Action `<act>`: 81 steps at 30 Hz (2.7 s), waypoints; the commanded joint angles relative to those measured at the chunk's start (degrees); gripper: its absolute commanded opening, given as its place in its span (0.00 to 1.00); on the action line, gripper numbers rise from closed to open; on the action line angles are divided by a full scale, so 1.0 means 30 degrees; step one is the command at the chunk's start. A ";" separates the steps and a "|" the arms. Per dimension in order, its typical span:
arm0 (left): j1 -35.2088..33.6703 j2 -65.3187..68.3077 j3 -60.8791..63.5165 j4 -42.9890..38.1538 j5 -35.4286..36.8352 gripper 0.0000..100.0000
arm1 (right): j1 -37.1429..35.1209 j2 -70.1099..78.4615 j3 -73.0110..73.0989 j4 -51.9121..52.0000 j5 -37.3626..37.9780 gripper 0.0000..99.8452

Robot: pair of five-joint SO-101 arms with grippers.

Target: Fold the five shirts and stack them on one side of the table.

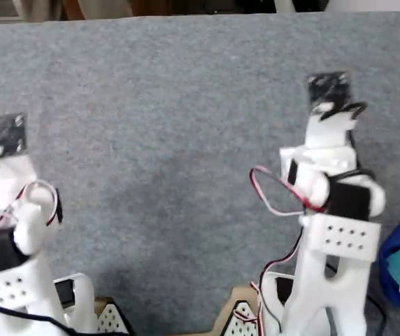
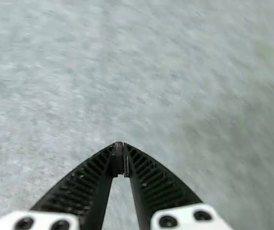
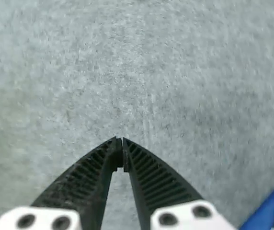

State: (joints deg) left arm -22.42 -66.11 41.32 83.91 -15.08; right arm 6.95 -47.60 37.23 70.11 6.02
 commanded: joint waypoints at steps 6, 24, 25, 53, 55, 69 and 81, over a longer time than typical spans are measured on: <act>-0.1993 -0.2183 0.8440 -0.7121 -0.0352 0.02 | -0.0366 -0.4674 1.1121 -0.6799 0.1905 0.01; -0.0498 -0.2359 1.3187 -1.0549 -0.0293 0.02 | -0.0366 -1.5810 2.0059 -0.6359 0.0205 0.01; -0.0498 -0.2359 1.3216 -1.0520 -0.0234 0.02 | -0.0366 -1.6366 2.0059 -0.5802 0.0205 0.01; 0.0117 -0.2359 1.6908 -1.1077 0.0762 0.02 | 0.0044 -1.9414 1.9941 0.1260 0.0234 0.01; 0.0117 -0.2359 1.6908 -1.1077 0.0762 0.02 | 0.0044 -1.9414 1.9941 0.1260 0.0234 0.01; 0.0117 -0.2359 1.6908 -1.1077 0.0762 0.02 | 0.0044 -1.9414 1.9941 0.1260 0.0234 0.01; 0.0117 -0.2359 1.6908 -1.1077 0.0762 0.02 | 0.0044 -1.9414 1.9941 0.1260 0.0234 0.01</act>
State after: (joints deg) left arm -22.51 -72.62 92.40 50.51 -13.23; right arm 6.77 -103.25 97.19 73.63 7.25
